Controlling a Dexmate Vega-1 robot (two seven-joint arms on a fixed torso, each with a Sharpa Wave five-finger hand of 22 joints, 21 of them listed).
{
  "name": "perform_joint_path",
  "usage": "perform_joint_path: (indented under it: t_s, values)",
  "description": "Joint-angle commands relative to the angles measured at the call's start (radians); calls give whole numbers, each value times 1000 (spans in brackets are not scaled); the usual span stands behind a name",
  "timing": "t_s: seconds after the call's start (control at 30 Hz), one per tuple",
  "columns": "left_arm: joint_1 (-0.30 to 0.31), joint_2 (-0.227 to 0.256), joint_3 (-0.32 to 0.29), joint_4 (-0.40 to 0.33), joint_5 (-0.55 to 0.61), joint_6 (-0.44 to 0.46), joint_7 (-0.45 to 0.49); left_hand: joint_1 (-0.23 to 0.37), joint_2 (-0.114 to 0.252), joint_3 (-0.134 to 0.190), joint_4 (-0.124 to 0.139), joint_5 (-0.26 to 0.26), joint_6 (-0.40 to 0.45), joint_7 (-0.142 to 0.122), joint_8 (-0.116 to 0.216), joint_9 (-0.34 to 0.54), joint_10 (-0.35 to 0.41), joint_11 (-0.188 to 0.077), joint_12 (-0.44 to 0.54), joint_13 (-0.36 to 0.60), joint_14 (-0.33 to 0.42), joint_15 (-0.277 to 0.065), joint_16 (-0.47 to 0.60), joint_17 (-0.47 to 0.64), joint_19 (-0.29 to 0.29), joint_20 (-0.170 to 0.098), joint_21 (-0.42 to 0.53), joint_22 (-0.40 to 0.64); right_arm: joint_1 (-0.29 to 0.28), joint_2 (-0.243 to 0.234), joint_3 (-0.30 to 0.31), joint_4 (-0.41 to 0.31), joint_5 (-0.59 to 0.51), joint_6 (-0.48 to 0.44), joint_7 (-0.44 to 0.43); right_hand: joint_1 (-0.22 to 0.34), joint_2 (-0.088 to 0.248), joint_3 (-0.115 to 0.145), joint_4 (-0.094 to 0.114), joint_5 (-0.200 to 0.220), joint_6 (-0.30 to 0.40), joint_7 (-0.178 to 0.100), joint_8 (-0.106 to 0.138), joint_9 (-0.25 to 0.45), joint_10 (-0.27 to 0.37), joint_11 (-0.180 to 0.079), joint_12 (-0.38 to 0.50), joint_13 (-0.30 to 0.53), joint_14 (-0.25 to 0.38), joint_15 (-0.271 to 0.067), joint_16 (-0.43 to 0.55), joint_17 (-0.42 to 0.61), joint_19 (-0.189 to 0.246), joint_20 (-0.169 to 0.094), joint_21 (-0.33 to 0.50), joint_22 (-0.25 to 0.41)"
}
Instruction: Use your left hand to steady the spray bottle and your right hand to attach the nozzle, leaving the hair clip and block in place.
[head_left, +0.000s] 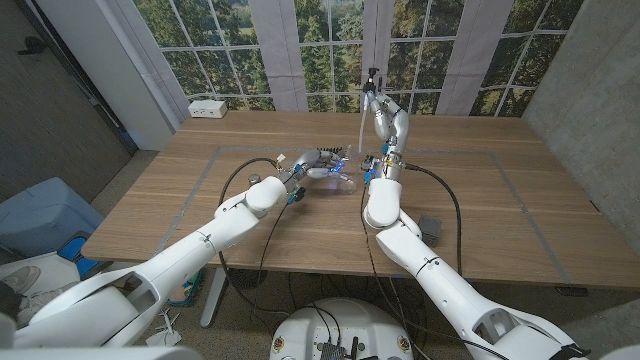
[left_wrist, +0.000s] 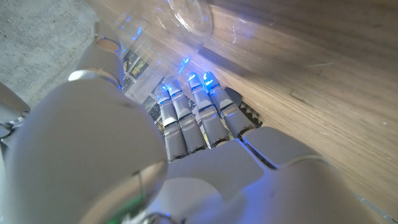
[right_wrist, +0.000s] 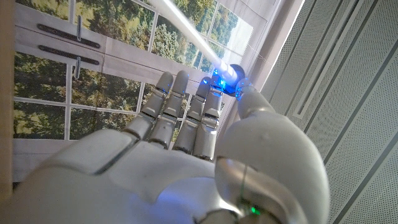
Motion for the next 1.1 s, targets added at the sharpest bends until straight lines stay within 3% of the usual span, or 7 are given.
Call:
perform_joint_path:
  t_s: [0.03,0.47,1.1]
  values:
    - [-26,0,24,0,33,10,-25,231,235,3,5,8,298,15,1,24,299,-49,5,28,-4,-154,-3,1,-1,-9,8,-1,19,20,2,26,-1,32,18,6,2,-3,-3,4,33,-35,6,4,2,-2,-1,2,8,-149,-1,2,-6,3,6,1]
    - [-55,7,45,-4,38,5,-98,232,235,3,5,8,301,16,-1,24,301,-48,4,29,-5,-154,-4,1,-2,-8,10,-1,62,46,2,128,-73,132,-33,8,3,-5,-3,3,35,-41,5,4,10,-3,1,4,12,-156,-2,5,-5,-1,11,1]
    - [-26,18,10,-12,-46,-42,-146,233,236,2,5,8,302,19,-5,25,302,-46,2,30,-3,-155,-3,1,-2,-9,14,-2,101,62,-2,213,-157,169,-128,14,5,-5,-5,1,42,-49,5,3,18,-10,1,5,15,-161,-6,7,-3,-9,17,1]
